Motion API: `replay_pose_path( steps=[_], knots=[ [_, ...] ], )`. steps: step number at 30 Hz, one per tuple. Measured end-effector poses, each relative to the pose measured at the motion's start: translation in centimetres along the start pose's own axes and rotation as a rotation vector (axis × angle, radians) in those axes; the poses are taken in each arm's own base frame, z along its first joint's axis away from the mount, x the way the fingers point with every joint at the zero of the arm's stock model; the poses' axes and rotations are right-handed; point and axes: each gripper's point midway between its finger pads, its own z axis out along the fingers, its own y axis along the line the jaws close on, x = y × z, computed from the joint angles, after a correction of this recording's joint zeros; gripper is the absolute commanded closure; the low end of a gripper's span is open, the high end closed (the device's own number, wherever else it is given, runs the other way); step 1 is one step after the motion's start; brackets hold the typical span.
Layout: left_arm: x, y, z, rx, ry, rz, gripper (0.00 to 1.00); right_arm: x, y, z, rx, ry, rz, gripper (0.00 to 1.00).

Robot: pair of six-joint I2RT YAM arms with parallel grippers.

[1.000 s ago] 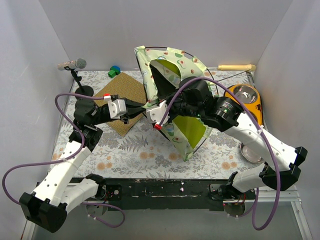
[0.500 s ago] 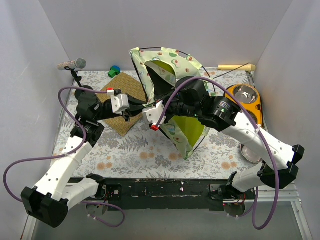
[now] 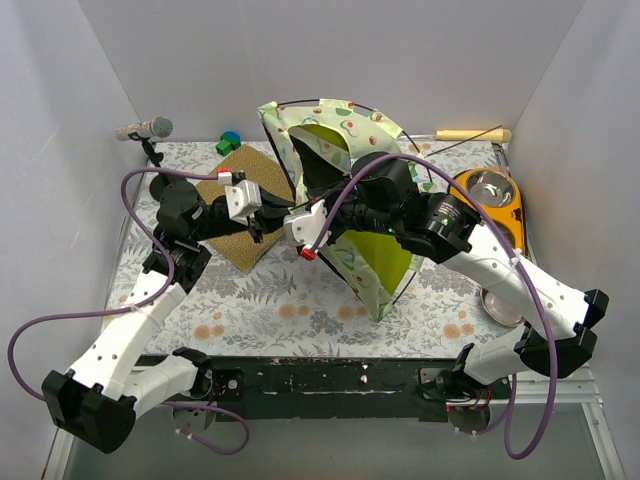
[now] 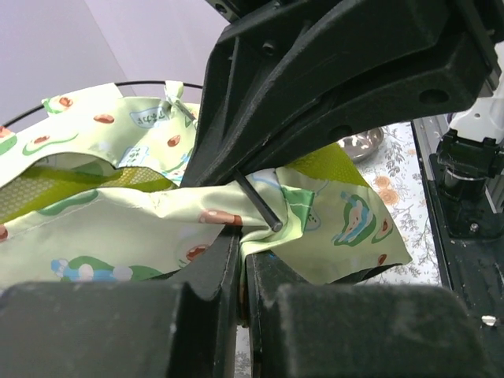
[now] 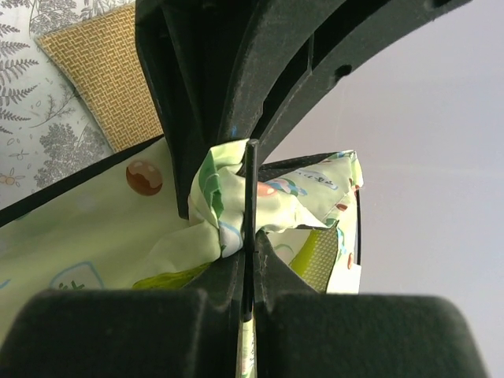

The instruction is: Set up the pet tent

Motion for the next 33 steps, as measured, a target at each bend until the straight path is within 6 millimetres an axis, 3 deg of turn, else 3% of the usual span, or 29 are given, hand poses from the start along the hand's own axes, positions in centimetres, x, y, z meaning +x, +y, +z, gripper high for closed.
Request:
replay_pose_path(
  steps=[7, 16, 33],
  knots=[
    [-0.2, 0.0, -1.0, -0.08, -0.021, -0.086, 1.0, 1.5, -0.5, -0.9, 0.023, 0.038, 0.01, 0.99],
    [0.3, 0.5, -1.4, -0.137, -0.031, -0.132, 1.0, 1.3, -0.6, -2.2, 0.039, 0.034, 0.008, 0.99],
    [-0.2, -0.4, -1.6, -0.077, -0.037, -0.021, 1.0, 2.2, -0.1, -0.8, 0.021, 0.069, 0.014, 0.99]
  ],
)
